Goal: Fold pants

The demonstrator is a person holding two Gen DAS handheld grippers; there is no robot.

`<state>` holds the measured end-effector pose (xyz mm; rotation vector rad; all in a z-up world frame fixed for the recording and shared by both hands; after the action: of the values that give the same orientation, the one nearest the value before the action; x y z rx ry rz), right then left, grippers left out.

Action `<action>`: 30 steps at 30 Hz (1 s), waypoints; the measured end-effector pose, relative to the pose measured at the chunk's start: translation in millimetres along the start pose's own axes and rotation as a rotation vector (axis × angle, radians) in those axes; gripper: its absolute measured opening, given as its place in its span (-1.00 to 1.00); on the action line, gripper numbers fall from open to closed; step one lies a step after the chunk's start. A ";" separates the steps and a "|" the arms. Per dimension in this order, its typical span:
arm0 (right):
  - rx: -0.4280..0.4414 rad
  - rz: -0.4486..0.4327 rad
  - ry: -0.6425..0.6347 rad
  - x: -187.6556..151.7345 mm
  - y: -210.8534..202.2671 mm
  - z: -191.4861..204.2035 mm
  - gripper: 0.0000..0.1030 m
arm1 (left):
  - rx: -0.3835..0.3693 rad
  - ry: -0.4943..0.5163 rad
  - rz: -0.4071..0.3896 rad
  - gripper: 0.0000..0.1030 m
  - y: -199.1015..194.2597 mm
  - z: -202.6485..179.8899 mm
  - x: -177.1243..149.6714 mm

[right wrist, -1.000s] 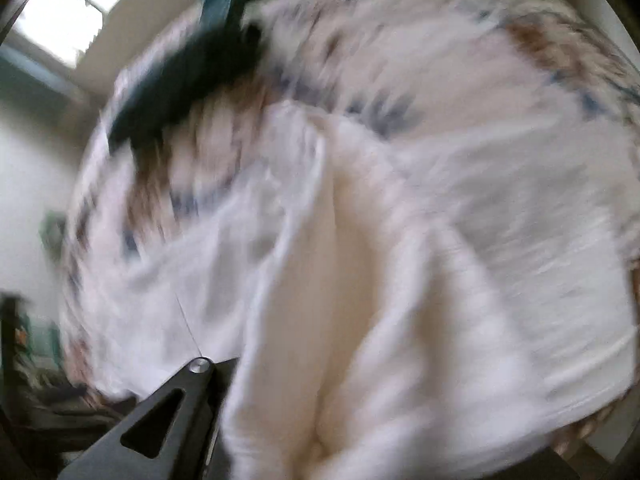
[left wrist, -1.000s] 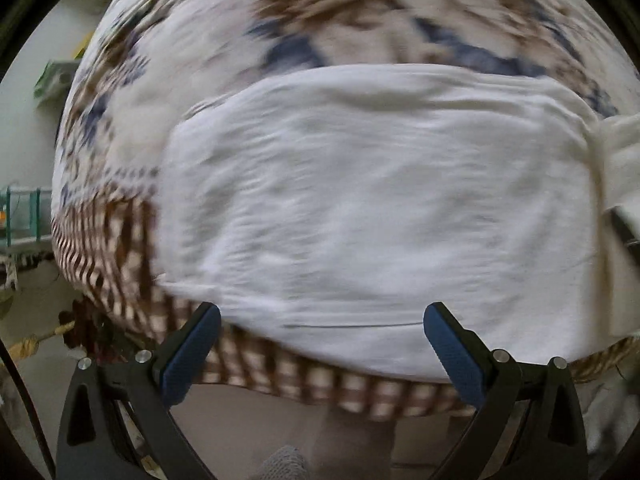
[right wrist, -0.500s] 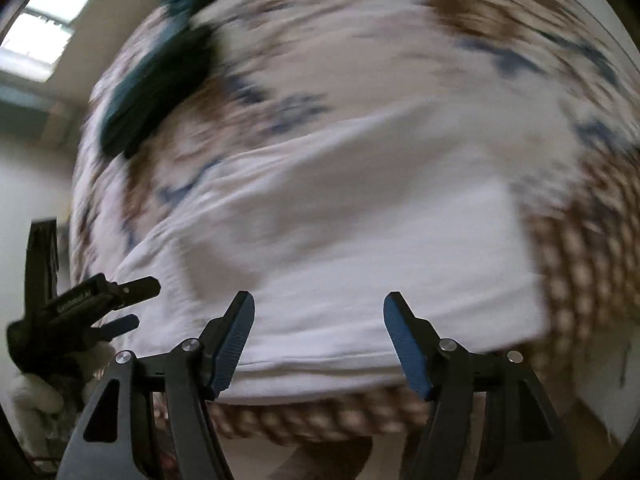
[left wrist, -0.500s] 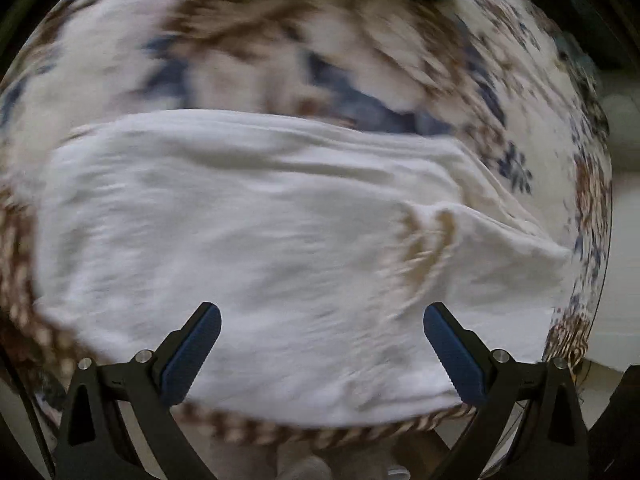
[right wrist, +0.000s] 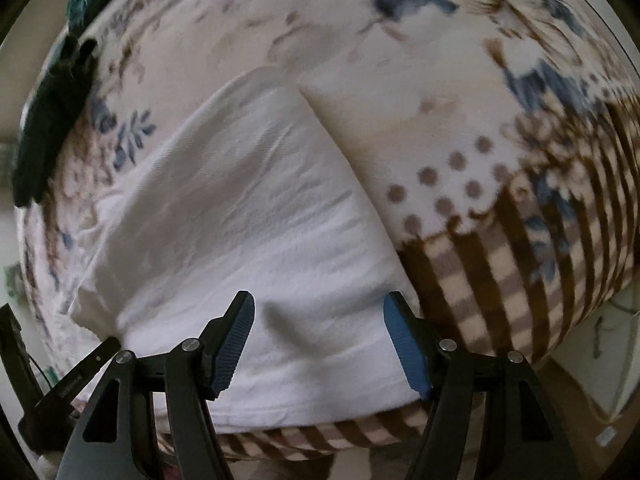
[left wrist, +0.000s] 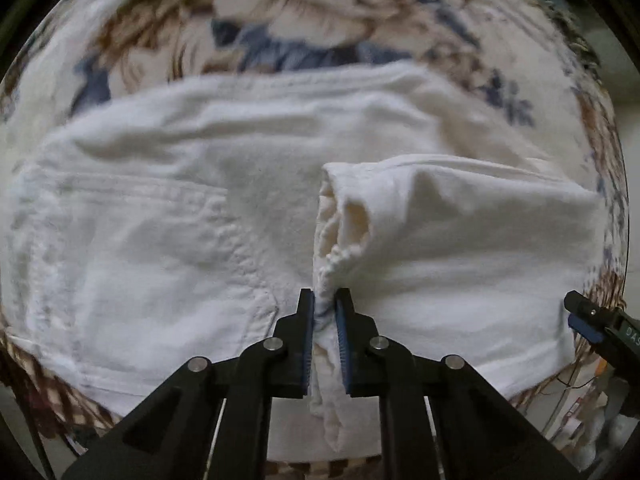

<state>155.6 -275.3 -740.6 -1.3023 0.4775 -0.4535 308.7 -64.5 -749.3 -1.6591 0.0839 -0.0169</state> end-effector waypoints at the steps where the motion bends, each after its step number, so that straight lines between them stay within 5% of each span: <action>1: -0.028 0.017 -0.018 1.9 2.5 2.8 0.35 | 0.005 -0.002 0.001 -0.80 2.7 -1.0 0.8; 6: -0.077 0.030 -0.089 8.2 -1.2 29.1 0.35 | -0.067 -0.097 -0.029 -0.55 -25.5 8.0 7.3; 7: -0.078 0.029 -0.100 7.8 -2.9 35.3 0.36 | -0.091 -0.137 -0.061 -0.18 -37.3 16.8 7.3; 8: -0.098 0.032 -0.120 5.3 -5.1 43.6 0.39 | -0.108 -0.179 -0.093 0.60 -49.4 27.4 4.8; 9: -0.110 0.032 -0.132 3.3 -5.6 50.0 0.51 | -0.137 -0.219 -0.123 0.96 -60.0 37.9 1.8; 10: -0.115 0.030 -0.147 0.3 -5.0 58.6 0.56 | -0.171 -0.267 -0.164 1.00 -70.3 50.9 -2.2; 13: -0.132 0.060 -0.227 -12.1 6.3 94.7 0.56 | -0.203 -0.461 -0.239 1.00 -86.9 109.7 -24.5; 18: -0.143 0.104 -0.352 -28.4 28.5 164.3 0.56 | -0.282 -0.927 -0.324 0.99 -80.4 213.3 -77.2; 20: -0.148 0.114 -0.399 -31.4 37.1 185.8 0.56 | -0.338 -1.010 -0.311 0.65 -63.7 235.9 -86.3; 22: -0.172 0.117 -0.460 -33.5 48.3 207.6 0.56 | -0.450 -1.117 -0.317 0.56 -44.0 250.6 -96.5; 27: -0.210 0.147 -0.504 -35.1 71.9 227.9 0.56 | -0.498 -1.154 -0.335 0.47 -22.8 265.7 -90.0; 29: -0.223 0.152 -0.502 -37.0 77.6 226.5 0.56 | -0.505 -1.139 -0.361 -0.24 -25.7 269.4 -84.4; 30: -0.225 0.153 -0.499 -36.9 79.0 226.4 0.56 | -0.506 -1.119 -0.367 -0.28 -30.6 270.5 -82.8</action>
<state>258.6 -57.7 -770.2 -1.5223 0.2072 0.0620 244.1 212.5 -740.0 -1.9380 -1.1384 0.6935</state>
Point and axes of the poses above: each gripper's, at about its wrist camera, not at the fingertips, and y roughly the way its jaws point, z to its left, x to its top, the point moved 9 cm from there along y, roughly the way its jaws point, and after that the axes turned 2 degrees about -y, right-handed, at the moved point
